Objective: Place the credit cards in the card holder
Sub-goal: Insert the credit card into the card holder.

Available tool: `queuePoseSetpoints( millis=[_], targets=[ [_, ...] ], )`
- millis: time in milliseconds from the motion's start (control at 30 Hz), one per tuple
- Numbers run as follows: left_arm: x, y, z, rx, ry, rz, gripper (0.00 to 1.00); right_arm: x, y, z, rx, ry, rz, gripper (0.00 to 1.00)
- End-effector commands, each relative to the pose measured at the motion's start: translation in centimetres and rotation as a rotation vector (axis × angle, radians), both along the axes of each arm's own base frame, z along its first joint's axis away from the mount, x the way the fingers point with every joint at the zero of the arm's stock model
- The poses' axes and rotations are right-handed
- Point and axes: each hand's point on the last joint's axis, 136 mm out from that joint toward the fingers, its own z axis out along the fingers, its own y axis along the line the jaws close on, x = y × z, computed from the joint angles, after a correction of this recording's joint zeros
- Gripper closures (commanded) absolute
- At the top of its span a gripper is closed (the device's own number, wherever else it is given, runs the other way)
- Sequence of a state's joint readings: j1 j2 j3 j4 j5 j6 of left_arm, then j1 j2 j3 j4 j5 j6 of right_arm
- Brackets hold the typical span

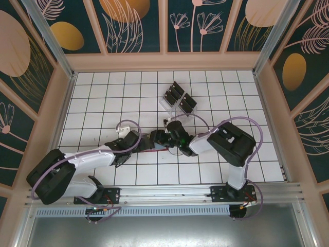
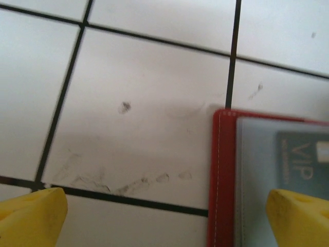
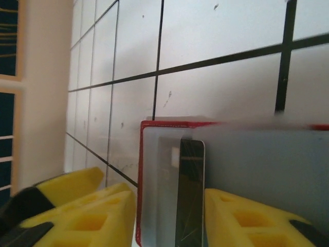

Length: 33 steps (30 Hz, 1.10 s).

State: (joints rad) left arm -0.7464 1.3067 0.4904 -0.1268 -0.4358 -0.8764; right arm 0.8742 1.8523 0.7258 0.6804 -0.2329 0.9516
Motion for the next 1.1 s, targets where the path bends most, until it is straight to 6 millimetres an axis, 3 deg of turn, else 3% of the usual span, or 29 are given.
queuePoseSetpoints(
  millis=[0, 200, 533, 1067],
  targets=[
    [1.0, 0.5, 1.9, -0.037, -0.02, 0.011, 0.02, 0.5, -1.2, -0.1, -0.161, -0.031, 0.026, 0.58],
    [1.4, 1.1, 2.7, -0.058, -0.028, 0.012, 0.01, 1.3, -1.5, 0.7, -0.266, -0.064, 0.041, 0.59],
    [-0.4, 2.6, 0.4, -0.016, 0.048, 0.039, 0.01, 0.7, -1.6, -0.6, -0.298, -0.03, 0.062, 0.7],
    [-1.5, 2.9, -1.8, -0.025, 0.08, 0.04, 0.02, 0.1, 0.2, -1.6, -0.29, -0.008, 0.099, 0.8]
  ],
)
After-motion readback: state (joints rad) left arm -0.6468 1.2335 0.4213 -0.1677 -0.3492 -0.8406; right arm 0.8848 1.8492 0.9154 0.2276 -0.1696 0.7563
